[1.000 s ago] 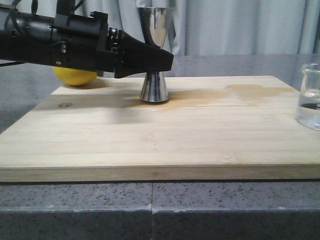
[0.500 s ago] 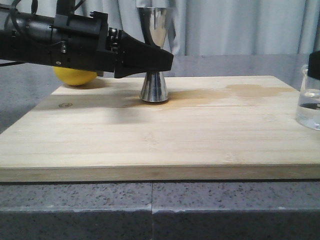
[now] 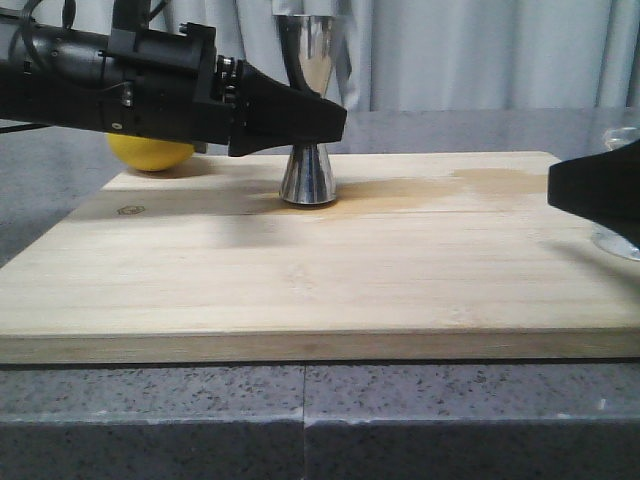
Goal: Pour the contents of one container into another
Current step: 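Grasp the clear glass beaker with the right gripper and lift it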
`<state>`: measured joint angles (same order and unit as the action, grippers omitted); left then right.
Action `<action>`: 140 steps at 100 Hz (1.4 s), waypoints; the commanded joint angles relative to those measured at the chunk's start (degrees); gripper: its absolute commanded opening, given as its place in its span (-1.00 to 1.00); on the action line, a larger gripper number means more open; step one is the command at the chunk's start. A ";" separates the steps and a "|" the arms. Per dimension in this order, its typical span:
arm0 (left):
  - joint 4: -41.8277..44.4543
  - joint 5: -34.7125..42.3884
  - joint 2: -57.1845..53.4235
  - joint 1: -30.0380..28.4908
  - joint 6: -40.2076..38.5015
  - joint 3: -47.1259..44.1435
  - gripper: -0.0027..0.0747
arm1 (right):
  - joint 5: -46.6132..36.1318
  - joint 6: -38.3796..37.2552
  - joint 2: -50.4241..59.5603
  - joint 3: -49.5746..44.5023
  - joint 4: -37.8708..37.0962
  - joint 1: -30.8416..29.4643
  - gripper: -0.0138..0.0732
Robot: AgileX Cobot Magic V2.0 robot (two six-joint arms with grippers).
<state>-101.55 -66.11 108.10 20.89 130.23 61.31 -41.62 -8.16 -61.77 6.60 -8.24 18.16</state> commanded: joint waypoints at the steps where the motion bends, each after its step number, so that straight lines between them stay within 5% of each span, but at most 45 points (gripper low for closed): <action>1: -4.53 -5.95 -2.61 0.38 -0.11 1.65 -0.98 | -7.11 0.61 -1.48 1.45 -0.41 -0.25 0.74; 21: -4.53 -5.95 -2.61 0.38 -0.11 1.65 -0.98 | -8.53 0.61 -3.29 1.45 -0.41 -0.25 0.66; 76: -4.53 -5.95 -2.61 0.38 -0.11 1.65 -0.98 | -8.16 0.61 -3.39 1.45 -0.61 -0.25 -0.02; 140: -4.53 -5.95 -2.61 0.38 -0.11 1.65 -0.98 | -5.98 1.04 -3.39 7.30 -0.87 -0.25 -0.04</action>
<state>-101.55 -66.11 108.10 20.89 130.33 61.31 -44.51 -7.79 -65.51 10.62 -8.84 18.16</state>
